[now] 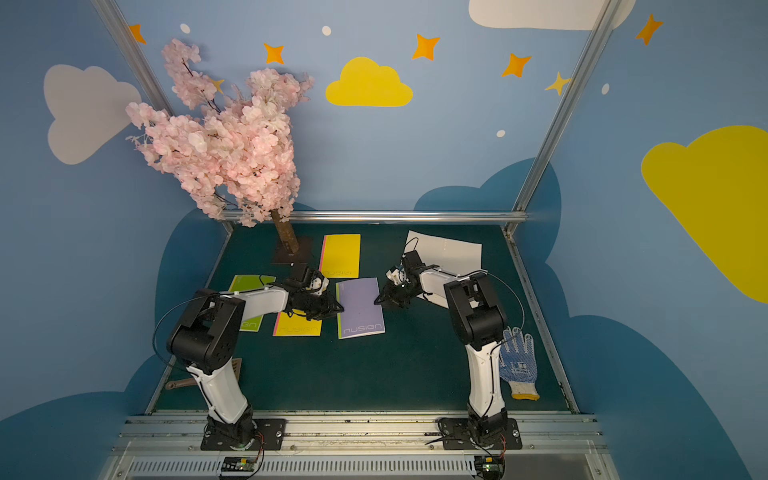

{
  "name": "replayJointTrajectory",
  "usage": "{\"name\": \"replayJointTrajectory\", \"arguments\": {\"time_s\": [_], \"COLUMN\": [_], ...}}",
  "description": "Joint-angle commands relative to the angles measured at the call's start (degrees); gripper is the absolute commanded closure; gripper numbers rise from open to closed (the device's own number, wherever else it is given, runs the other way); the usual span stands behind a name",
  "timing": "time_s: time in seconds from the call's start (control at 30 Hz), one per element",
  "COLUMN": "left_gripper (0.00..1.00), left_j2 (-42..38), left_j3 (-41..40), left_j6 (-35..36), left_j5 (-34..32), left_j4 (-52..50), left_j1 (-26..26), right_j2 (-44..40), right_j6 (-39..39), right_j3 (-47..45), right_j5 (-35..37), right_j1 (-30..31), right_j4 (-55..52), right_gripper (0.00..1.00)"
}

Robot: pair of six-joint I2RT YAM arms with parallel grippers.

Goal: Close the notebook
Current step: Move the notebook to the center of the board.

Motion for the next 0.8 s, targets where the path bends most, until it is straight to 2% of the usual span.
{"name": "replayJointTrajectory", "arguments": {"time_s": [0.0, 0.43, 0.77], "left_gripper": [0.68, 0.68, 0.68], "left_j2": [-1.55, -1.91, -0.77], "left_j3": [-0.68, 2.45, 4.59], "left_j6": [0.66, 2.98, 3.28], "left_j5": [0.71, -1.58, -0.45], "left_j4": [-2.24, -8.22, -9.83], "left_j1": [-1.06, 0.25, 1.88], "right_j2": [-0.01, -1.14, -0.19], "right_j6": [0.6, 1.18, 0.89], "right_j3": [-2.0, -1.31, 0.81], "right_j5": [-1.29, -0.84, -1.3], "right_j1": [3.65, 4.93, 5.11], "right_j4": [-0.64, -2.43, -4.92], "right_gripper": [0.66, 0.66, 0.66]}}
